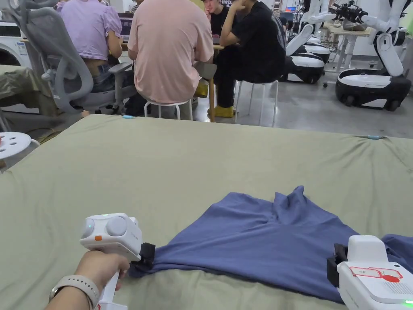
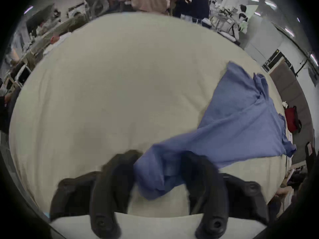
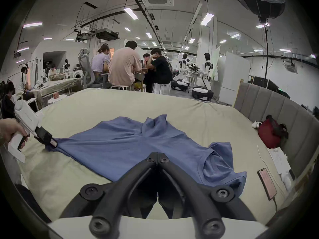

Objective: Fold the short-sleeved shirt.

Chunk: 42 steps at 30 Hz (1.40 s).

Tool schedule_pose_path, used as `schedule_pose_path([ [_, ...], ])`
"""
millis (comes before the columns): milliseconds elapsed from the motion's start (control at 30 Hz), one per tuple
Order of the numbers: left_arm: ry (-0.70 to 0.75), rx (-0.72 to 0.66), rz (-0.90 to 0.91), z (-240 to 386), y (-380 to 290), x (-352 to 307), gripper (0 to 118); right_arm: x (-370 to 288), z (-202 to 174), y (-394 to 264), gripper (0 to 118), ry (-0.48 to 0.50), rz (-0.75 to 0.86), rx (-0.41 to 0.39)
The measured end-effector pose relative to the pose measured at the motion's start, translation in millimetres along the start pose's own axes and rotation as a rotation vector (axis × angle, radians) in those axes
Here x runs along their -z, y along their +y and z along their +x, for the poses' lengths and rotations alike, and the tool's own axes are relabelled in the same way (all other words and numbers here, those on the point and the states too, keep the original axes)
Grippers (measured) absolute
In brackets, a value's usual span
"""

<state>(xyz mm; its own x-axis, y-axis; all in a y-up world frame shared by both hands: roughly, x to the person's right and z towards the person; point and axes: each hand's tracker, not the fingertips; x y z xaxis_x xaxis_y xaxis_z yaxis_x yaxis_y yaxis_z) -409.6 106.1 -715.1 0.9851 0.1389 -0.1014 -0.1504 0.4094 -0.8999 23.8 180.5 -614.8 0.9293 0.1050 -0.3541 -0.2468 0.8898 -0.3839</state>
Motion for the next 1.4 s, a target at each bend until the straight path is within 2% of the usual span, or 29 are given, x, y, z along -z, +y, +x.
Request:
schedule_pose_path([
  [33,0.006,0.018,0.008,1,2,-3,43,0,2,-1,0,-0.001,-0.006,0.001],
  [100,0.003,0.040,0.066,-3,10,-13,0,3,9,-2,0,-0.012,-0.016,-0.002],
  [300,-0.008,0.155,0.226,12,-4,-58,0,26,44,7,0,-0.026,-0.044,-0.017],
  [467,-0.009,0.162,0.306,25,-24,-78,0,87,93,18,0,-0.010,-0.172,-0.043],
  [567,-0.023,0.158,0.314,25,-31,-76,0,122,118,20,3,-0.009,-0.179,-0.071],
  [600,-0.021,0.158,0.312,25,-30,-73,0,135,124,21,29,0.060,-0.159,-0.068],
  [633,-0.019,0.157,0.310,24,-31,-71,0,151,130,23,68,0.101,-0.187,-0.046],
  [667,-0.019,0.152,0.306,23,-31,-70,0,162,140,22,101,0.117,-0.231,-0.042],
  [700,-0.022,0.140,0.301,21,-31,-68,0,178,144,20,118,0.132,-0.263,-0.044],
  [767,-0.021,0.136,0.292,19,-28,-63,0,198,150,15,117,0.111,-0.231,-0.063],
  [833,-0.010,0.138,0.281,18,-27,-59,0,225,167,13,111,0.087,-0.258,-0.054],
  [933,-0.005,0.145,0.263,20,-21,-52,0,255,189,2,111,0.103,-0.322,0.011],
  [967,0.000,0.148,0.262,21,-19,-50,0,261,195,-4,104,0.111,-0.348,0.042],
  [1033,0.011,0.154,0.257,22,-14,-46,0,267,206,-18,52,0.154,-0.423,0.114],
  [1067,0.013,0.153,0.256,22,-13,-44,0,266,209,-19,52,0.125,-0.381,0.087],
  [1100,0.022,0.154,0.258,23,-12,-42,0,259,213,-16,40,0.137,-0.359,0.076],
  [1133,0.024,0.153,0.256,23,-12,-41,0,251,218,-15,18,0.146,-0.359,0.077],
  [1167,0.019,0.150,0.252,23,-11,-40,0,242,221,-13,2,0.150,-0.338,0.061],
  [1200,0.012,0.142,0.251,24,-11,-38,0,232,211,-6,2,0.127,-0.276,0.040],
  [1300,0.024,0.150,0.261,27,-13,-39,0,187,211,8,2,0.080,-0.173,-0.005],
  [1400,0.038,0.154,0.290,32,-17,-45,0,128,214,19,3,0.041,-0.087,-0.012],
])
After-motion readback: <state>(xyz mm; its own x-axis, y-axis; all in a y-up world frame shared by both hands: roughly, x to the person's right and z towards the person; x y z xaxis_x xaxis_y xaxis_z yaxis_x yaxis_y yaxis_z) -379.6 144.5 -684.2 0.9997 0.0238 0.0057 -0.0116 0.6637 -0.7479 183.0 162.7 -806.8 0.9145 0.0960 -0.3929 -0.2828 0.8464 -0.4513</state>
